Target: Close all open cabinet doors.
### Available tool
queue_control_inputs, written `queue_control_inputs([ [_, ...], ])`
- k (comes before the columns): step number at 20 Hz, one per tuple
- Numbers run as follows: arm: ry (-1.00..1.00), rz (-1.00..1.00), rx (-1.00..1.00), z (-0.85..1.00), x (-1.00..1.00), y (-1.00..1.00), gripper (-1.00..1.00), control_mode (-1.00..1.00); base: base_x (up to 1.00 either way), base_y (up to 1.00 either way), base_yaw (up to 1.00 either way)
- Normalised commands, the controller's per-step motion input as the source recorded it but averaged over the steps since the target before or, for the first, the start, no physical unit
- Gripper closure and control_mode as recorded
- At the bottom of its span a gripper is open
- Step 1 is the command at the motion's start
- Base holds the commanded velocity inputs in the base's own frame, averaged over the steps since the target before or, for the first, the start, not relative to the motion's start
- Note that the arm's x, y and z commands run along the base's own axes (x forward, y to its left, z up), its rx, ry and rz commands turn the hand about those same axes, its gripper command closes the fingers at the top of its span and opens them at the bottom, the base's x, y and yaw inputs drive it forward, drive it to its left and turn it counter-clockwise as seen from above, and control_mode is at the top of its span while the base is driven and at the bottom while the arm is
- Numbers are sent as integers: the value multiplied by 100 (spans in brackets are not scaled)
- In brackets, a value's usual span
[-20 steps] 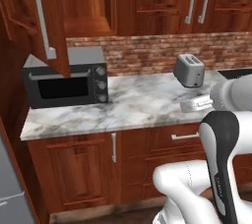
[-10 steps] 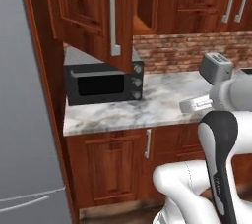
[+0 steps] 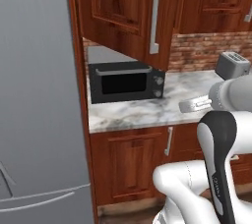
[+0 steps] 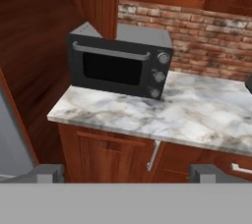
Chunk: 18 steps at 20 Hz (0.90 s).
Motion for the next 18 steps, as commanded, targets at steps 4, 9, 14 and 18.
queue_control_inputs([
  [4,0,0,0,0,0,0,-100,100,0,33,0],
  [9,0,0,0,0,0,0,-100,100,2,21,0],
  [14,0,0,0,0,0,0,-100,100,15,13,0],
  [18,0,0,0,0,0,0,-100,100,12,18,0],
])
